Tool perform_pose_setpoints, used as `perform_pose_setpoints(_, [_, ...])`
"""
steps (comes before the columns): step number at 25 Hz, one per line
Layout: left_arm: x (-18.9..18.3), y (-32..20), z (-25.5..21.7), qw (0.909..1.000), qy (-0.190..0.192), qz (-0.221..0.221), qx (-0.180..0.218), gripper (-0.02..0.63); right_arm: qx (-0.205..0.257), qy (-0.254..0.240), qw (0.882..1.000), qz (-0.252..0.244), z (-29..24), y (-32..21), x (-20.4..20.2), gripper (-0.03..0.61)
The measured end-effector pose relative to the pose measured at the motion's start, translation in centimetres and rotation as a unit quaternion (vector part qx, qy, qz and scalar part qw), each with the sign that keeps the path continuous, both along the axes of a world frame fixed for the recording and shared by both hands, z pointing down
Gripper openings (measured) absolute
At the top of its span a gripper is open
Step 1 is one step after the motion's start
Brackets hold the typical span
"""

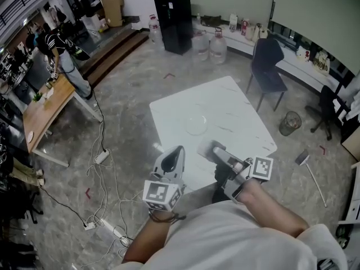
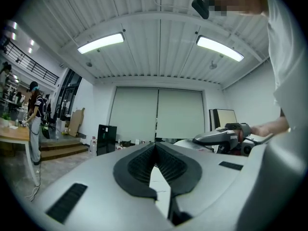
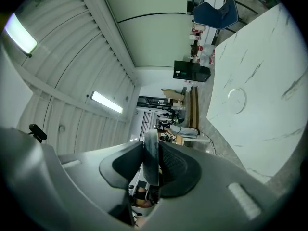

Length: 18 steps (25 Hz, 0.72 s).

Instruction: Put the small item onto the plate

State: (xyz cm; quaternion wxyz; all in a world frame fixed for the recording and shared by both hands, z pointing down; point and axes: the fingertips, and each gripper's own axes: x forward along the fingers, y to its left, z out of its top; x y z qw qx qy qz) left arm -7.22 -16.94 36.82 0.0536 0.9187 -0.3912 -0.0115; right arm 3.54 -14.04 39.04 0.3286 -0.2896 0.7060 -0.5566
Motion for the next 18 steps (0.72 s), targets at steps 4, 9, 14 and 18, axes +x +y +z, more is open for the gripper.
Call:
perform_pose_setpoints(4, [1.5,-3.3,-0.2,0.9998,0.001,-0.017,0.008,0.006,-0.009,0.0,1.0,-0.019,0.8,-3.9,1.6,0.095])
perform_pose_setpoints(9, [2.9,-8.2,1.9,0.999,-0.008,-0.043,-0.003,0.006,-0.016,0.007,0.999,-0.046,2.4,-9.6,3.4,0.095])
perform_pose_setpoints(14, [5.1,-13.3,3.7,0.9969,-0.009,-0.075,-0.023,0.006,-0.038,0.012,0.997,-0.073,4.3,-15.1,6.1,0.095])
perform_pose_setpoints(18, [7.4,-16.1,5.0,0.995,-0.009,-0.094,-0.033,0.006,-0.053,0.022,0.994,-0.094,6.7,-18.9,8.5,0.095])
